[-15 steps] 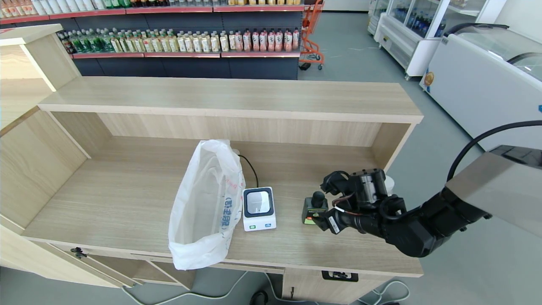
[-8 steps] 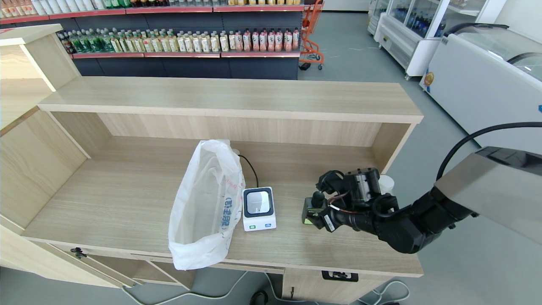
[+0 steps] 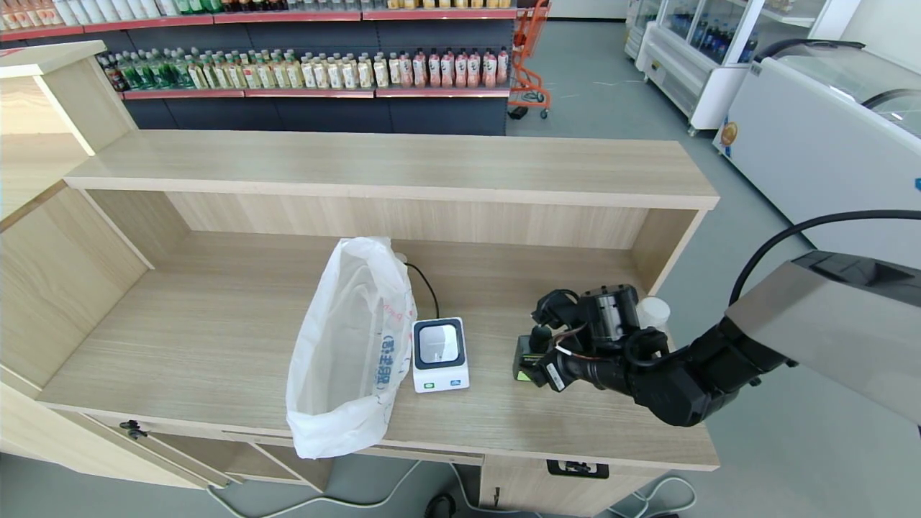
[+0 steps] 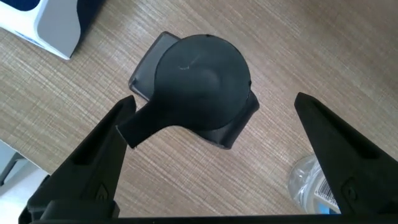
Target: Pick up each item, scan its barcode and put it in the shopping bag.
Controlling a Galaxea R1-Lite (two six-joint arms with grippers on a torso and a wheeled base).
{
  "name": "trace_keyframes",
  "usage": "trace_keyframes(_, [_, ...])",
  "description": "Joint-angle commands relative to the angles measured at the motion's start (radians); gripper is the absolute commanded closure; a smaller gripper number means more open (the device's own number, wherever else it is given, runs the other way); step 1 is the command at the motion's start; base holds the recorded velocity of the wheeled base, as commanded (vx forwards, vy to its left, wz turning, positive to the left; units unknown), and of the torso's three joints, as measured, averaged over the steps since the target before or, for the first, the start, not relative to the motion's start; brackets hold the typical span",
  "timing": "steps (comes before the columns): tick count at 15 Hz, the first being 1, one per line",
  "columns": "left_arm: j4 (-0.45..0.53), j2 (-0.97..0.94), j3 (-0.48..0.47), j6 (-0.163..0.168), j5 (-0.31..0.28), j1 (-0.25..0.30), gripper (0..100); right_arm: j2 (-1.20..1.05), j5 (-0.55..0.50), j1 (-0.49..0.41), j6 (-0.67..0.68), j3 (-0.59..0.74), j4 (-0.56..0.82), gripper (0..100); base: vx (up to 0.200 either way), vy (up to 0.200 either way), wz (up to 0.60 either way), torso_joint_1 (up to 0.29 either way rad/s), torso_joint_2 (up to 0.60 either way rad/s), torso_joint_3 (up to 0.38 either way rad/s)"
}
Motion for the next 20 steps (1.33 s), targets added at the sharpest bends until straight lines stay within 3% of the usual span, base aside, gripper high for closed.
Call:
trace_keyframes(1, [0.001, 0.0, 0.0, 0.0, 0.001, 0.0, 100, 0.021, 0.002, 0.001, -0.001, -0.026, 0.0, 0, 0.0, 0.0, 0.0, 0.0, 0.0, 0.0])
trace_keyframes(8, [-0.001, 0.001, 0.0, 0.0, -0.001, 0.0, 100, 0.083, 0.004, 0.017, 0.0, -0.078, 0.0, 0, 0.0, 0.0, 0.0, 0.0, 0.0, 0.0])
trace_keyframes(9, [0.001, 0.0, 0.0, 0.0, 0.001, 0.0, 100, 0.086, 0.005, 0.019, 0.0, -0.09, 0.0, 100, 0.0, 0.0, 0.0, 0.0, 0.0, 0.0])
trace_keyframes(17, [-0.001, 0.001, 0.0, 0.0, -0.001, 0.0, 100, 0.04, 0.004, 0.021, 0.012, -0.064, -0.003, 100, 0.0, 0.0, 0.0, 0.0, 0.0, 0.0])
trace_keyframes(20, [0.001, 0.0, 0.0, 0.0, 0.001, 0.0, 100, -0.094, 0.011, 0.01, 0.101, 0.013, 0.011, 100, 0.0, 0.0, 0.0, 0.0, 0.0, 0.0])
